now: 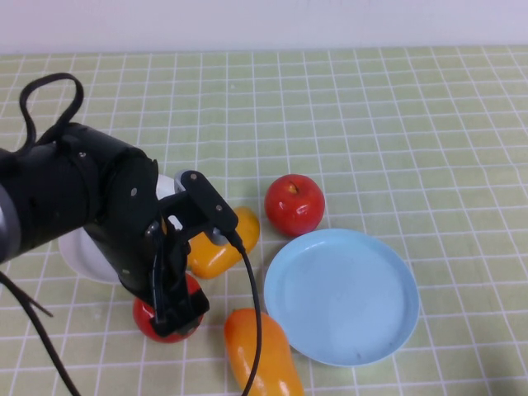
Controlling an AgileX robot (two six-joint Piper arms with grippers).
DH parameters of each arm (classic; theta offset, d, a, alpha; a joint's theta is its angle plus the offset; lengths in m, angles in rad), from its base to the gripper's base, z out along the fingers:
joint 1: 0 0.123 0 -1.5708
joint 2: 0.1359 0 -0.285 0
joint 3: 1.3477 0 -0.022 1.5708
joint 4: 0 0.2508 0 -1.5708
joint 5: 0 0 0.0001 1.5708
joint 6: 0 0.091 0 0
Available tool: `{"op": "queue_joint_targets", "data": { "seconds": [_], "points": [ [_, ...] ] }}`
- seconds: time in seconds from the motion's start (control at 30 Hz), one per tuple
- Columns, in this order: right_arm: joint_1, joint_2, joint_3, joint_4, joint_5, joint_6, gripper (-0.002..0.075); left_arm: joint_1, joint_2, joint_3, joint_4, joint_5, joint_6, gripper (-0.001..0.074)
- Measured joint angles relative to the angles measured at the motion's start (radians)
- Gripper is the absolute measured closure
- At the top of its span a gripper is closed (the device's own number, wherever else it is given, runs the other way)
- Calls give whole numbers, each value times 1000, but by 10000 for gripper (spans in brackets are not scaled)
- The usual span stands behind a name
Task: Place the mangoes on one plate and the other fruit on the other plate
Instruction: Put one type of fruit in the left plate
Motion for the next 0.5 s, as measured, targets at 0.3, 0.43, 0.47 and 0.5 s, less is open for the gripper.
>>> {"op": "queue_joint_targets", "data": {
  "seconds": [0.3, 0.43, 0.47, 0.5],
  "points": [
    [0, 0, 0, 0, 0, 0, 741, 0, 21, -8, 22, -13, 2, 66],
    [0, 0, 0, 0, 0, 0, 741, 0, 23, -8, 22, -11, -10, 91],
    [0, 0, 0, 0, 0, 0, 741, 0, 23, -8, 23, -11, -11, 118],
    [0, 0, 0, 0, 0, 0, 741, 0, 23, -8, 25, -11, -13, 146]
  ]
}}
